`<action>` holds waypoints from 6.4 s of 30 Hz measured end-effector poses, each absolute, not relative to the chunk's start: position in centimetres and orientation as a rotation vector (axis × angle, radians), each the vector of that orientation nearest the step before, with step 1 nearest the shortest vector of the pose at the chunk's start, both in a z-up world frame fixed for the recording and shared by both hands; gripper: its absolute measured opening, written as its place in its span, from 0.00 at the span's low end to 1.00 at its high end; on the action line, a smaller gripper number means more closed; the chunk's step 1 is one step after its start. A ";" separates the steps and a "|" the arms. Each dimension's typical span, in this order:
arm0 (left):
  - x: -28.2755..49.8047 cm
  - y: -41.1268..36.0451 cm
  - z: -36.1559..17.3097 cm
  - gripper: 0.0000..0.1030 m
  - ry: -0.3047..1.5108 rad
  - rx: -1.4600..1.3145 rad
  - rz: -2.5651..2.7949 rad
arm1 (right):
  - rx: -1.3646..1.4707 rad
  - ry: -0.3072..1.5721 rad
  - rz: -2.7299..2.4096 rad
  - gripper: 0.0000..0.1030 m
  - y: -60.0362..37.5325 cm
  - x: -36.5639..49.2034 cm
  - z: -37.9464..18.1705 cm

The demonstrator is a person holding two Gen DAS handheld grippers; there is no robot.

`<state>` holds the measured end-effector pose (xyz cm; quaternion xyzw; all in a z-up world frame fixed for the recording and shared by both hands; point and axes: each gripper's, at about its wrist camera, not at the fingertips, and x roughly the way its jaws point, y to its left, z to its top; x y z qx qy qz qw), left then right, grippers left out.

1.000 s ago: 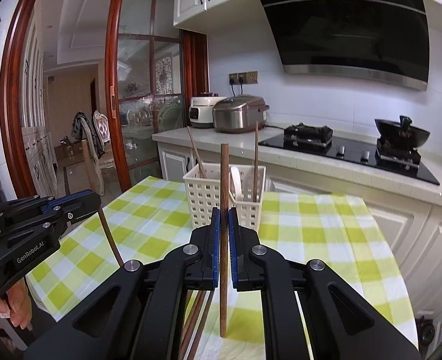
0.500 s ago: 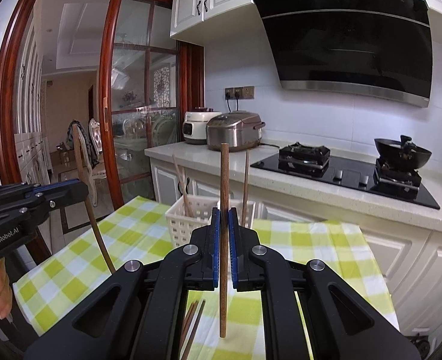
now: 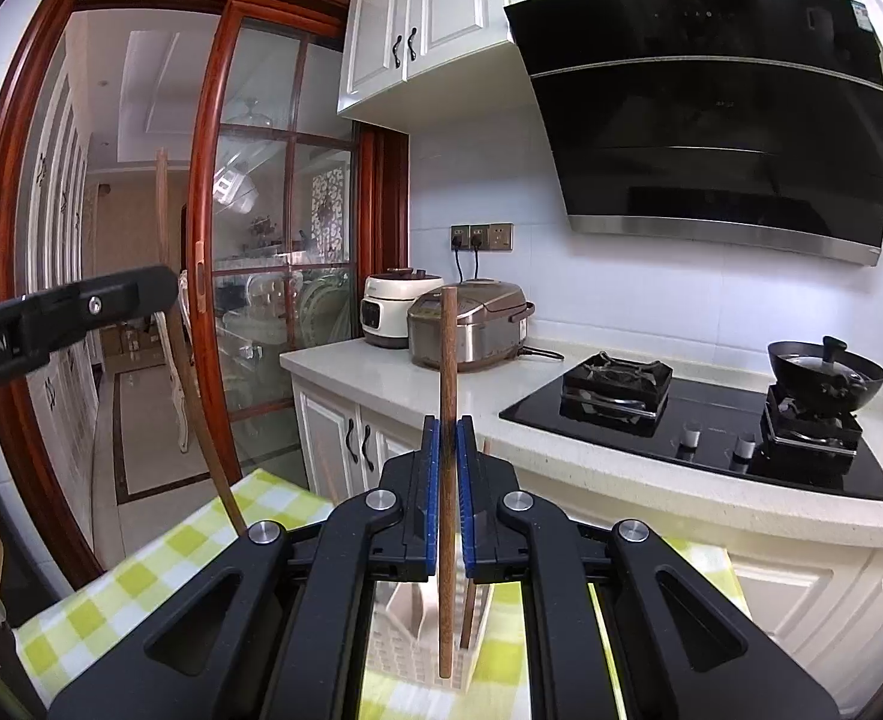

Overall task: Organize utensils
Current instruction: 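Lower the chopstick into the caddy and open the right tool, then move the right tool back over the remaining chopsticks, then close the right tool on another brown chopstick, then lift the chopstick upright with the right tool and carry it over the caddy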

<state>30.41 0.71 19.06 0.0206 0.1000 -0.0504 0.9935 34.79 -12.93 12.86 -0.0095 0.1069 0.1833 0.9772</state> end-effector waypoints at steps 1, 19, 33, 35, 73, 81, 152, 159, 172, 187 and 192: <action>31.3 0.8 19.2 0.05 0.203 0.034 -0.100 | -0.017 0.215 0.368 0.07 -12.8 35.6 13.0; 40.5 3.6 9.1 0.05 0.460 -0.083 -0.133 | -0.039 0.439 0.385 0.07 -10.9 42.4 6.1; 41.5 5.6 5.2 0.15 0.535 -0.113 -0.061 | -0.014 0.503 0.343 0.10 -11.3 43.8 4.5; 41.0 5.9 5.4 0.30 0.525 -0.112 -0.047 | -0.006 0.497 0.334 0.22 -11.7 43.3 4.7; 22.8 5.2 -7.0 0.95 0.604 0.002 0.126 | 0.031 0.821 0.345 0.53 -12.8 28.3 -10.1; 22.3 5.7 -7.8 0.95 0.594 0.012 0.148 | -0.011 0.870 0.360 0.40 -10.7 28.3 -11.3; 28.1 -4.4 -12.6 0.07 0.883 0.021 -0.027 | 0.118 0.795 0.377 0.06 -17.4 28.1 -10.0; 27.8 -3.8 -12.4 0.06 0.877 -0.025 -0.053 | 0.116 0.781 0.371 0.06 -17.3 27.8 -9.3; 24.4 -1.5 -6.3 0.06 0.671 -0.048 -0.061 | 0.094 0.675 0.398 0.06 -16.0 26.5 -4.9; 19.8 0.1 -1.3 0.06 0.506 -0.049 -0.053 | 0.067 0.558 0.420 0.06 -14.7 23.5 -0.7; 18.4 -0.1 -0.3 0.06 0.465 -0.033 -0.046 | 0.061 0.530 0.422 0.06 -14.6 22.6 0.3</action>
